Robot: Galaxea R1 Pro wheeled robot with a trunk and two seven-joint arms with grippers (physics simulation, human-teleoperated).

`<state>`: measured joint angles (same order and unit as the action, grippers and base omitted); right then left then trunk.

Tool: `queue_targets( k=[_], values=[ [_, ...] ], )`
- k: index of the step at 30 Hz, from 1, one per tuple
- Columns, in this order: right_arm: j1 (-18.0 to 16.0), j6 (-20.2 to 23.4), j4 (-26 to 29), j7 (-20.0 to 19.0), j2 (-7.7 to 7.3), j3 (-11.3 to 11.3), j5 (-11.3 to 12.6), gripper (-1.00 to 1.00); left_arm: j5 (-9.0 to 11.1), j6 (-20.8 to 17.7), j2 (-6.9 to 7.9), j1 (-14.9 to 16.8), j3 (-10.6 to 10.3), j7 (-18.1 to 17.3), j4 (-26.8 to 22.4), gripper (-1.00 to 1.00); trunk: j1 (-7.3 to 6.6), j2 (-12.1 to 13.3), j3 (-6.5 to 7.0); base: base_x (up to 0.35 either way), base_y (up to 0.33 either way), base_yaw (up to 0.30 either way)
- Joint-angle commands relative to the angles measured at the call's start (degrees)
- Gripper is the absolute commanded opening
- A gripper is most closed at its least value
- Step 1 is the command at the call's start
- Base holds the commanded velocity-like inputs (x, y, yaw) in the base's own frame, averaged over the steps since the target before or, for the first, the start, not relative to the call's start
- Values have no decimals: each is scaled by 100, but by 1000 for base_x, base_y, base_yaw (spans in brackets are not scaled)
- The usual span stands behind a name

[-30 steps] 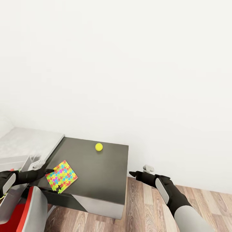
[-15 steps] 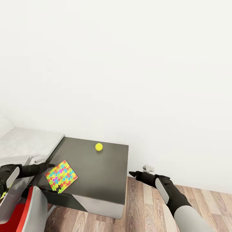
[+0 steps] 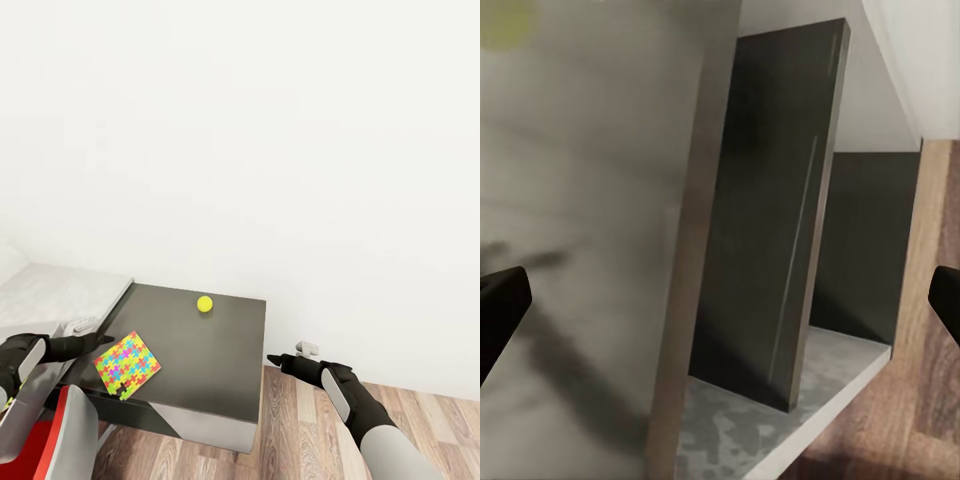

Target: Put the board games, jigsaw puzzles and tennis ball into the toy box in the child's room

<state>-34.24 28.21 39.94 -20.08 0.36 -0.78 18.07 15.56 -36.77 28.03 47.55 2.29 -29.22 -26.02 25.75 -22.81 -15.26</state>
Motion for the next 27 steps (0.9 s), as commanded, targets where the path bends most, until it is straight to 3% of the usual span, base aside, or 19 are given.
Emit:
queue_targets(
  k=[1, 8, 12, 27],
  values=[
    [-3, 34, 6, 4, -1, -1, 30, 100, 9, -46, -17, 4, 21, -10, -1, 100, 3, -11, -14, 0, 0, 0],
    [-3, 36, 5, 4, -1, -1, 30, 100, -11, -63, -138, 6, 18, 19, 0, 100, 3, -11, -64, 0, 0, 0],
    [-3, 36, 7, 4, -1, -1, 30, 100, -4, -72, -184, 4, 19, 224, 0, 100, 3, -11, -101, 0, 0, 0],
    [-3, 36, 5, 4, 0, -1, 30, 100, 17, -110, -157, 1, 17, 354, 0, 100, 3, -11, -169, 0, 0, 0]
  ],
)
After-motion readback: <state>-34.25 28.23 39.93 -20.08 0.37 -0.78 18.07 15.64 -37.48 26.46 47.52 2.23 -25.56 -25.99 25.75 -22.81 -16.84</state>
